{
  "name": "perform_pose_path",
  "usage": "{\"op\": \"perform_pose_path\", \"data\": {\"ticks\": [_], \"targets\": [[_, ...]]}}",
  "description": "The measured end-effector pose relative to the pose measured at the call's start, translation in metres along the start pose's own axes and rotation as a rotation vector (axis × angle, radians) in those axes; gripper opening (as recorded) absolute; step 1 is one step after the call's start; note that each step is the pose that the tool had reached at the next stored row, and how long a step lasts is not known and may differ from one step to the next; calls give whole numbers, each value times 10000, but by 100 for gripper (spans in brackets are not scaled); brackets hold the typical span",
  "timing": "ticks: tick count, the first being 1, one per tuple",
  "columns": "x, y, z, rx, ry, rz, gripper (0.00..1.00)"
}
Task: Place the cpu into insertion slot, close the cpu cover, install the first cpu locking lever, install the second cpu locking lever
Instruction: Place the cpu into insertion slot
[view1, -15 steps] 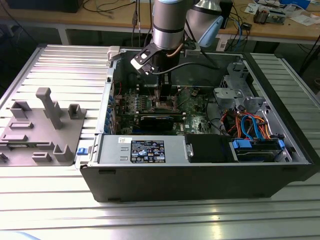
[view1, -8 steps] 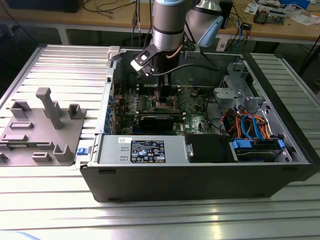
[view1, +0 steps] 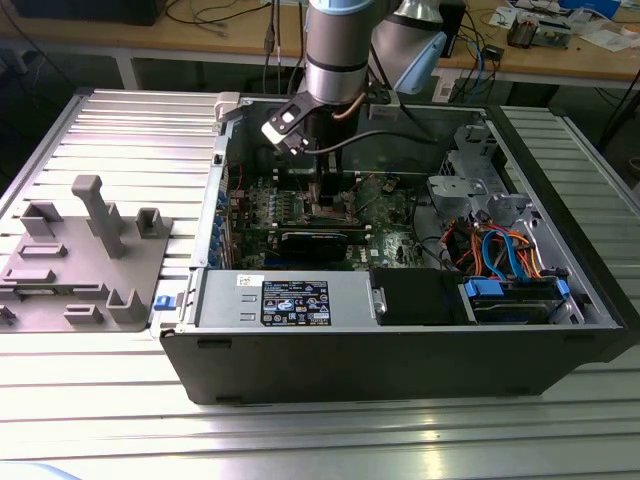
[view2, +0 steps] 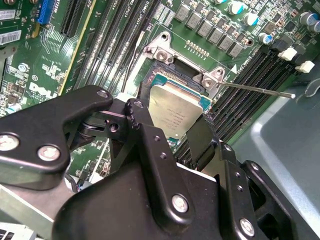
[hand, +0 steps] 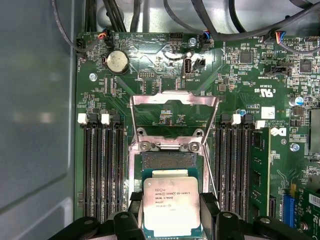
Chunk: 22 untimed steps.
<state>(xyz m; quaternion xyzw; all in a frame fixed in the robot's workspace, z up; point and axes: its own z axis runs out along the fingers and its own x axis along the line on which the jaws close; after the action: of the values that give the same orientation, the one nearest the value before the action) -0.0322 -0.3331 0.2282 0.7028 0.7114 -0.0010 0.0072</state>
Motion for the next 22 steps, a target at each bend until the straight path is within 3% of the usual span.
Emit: {"op": "perform_pose_path", "data": {"ticks": [22], "targets": [[-21,56,112,5,0,276,54]]}}
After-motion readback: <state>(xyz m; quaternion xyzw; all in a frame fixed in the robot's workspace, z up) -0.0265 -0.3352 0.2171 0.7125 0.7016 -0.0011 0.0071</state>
